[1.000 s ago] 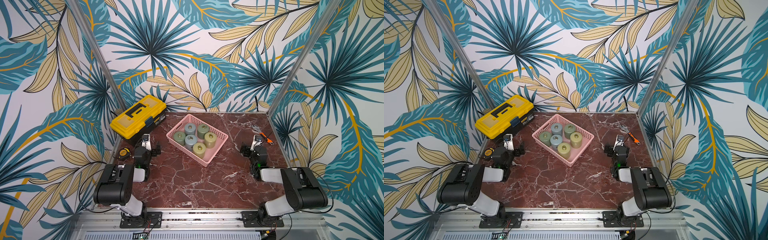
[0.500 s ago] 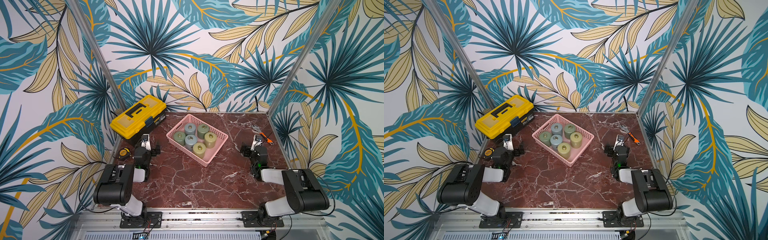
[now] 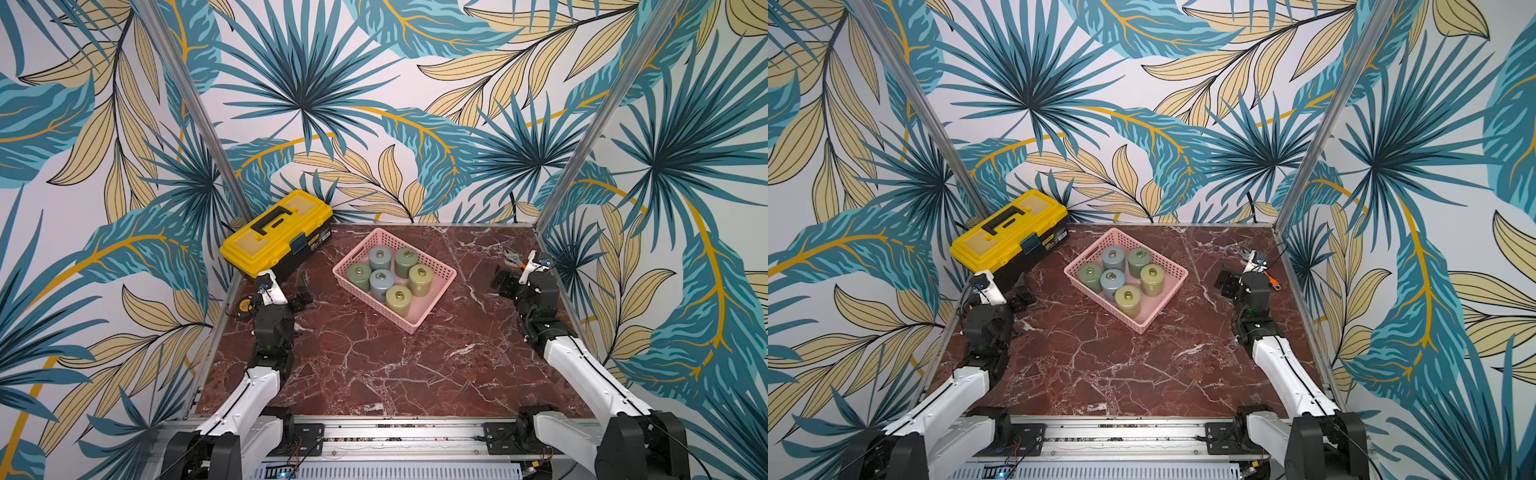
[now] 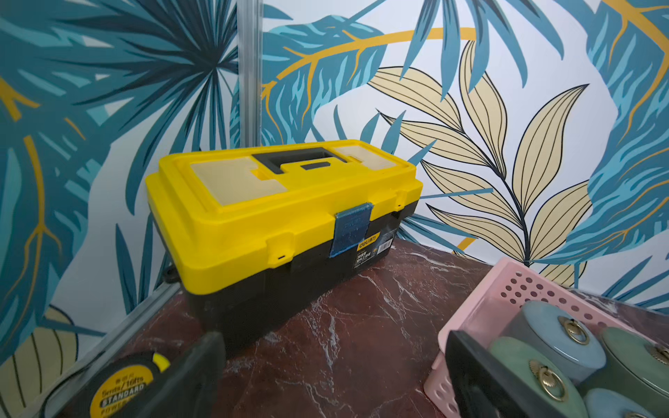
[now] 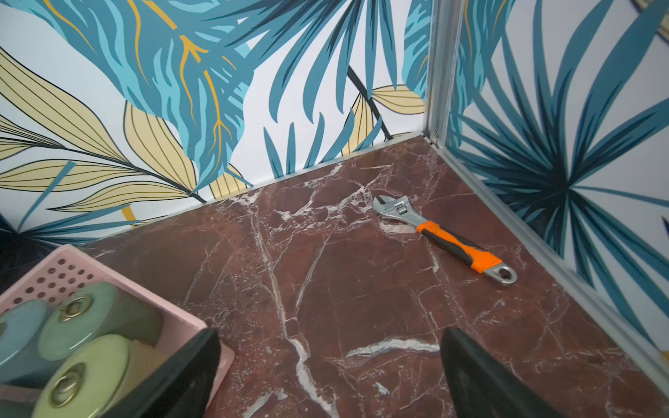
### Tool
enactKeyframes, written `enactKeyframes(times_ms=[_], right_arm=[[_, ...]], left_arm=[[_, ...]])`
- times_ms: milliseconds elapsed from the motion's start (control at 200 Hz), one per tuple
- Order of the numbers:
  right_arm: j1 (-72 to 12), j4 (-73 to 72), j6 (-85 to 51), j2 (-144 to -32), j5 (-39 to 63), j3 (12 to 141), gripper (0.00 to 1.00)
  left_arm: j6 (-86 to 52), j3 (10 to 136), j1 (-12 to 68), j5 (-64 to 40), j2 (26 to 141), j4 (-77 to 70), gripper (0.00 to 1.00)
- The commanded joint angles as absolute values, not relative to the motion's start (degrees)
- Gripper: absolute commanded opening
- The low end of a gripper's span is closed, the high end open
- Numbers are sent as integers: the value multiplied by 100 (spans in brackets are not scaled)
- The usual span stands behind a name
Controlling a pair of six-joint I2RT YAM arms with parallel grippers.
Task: Take the tea canister out of the basket
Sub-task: Adjust the basket at the center of the board.
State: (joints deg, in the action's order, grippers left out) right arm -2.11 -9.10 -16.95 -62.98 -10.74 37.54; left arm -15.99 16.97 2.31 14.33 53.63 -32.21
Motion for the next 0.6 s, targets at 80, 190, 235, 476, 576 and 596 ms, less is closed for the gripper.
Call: enactKeyframes(times_ms=[80, 190, 235, 476, 576, 596], right_arm=[[-222, 222, -2462, -6401, 859, 3984, 99], [-403, 565, -2885, -6609, 953, 4192, 99], [-504, 657, -2987, -6673, 954, 4225, 99], [-1238, 905, -3384, -6876, 458, 4248, 99], [-1717, 1009, -3484, -7005, 45, 4368, 99], [-1808, 1046, -3502, -7040, -34, 4403, 99]], left_arm=[[-2536, 2017, 185, 569, 4695, -1371, 100], [-2669, 2117, 195, -235, 4556, -890, 100], [-2735, 2144, 202, -463, 4539, -755, 100], [-3151, 2104, 299, -1099, 4427, -487, 100], [-3117, 2109, 314, -1251, 4472, -518, 100], [-3060, 2109, 308, -1240, 4478, -519, 100]])
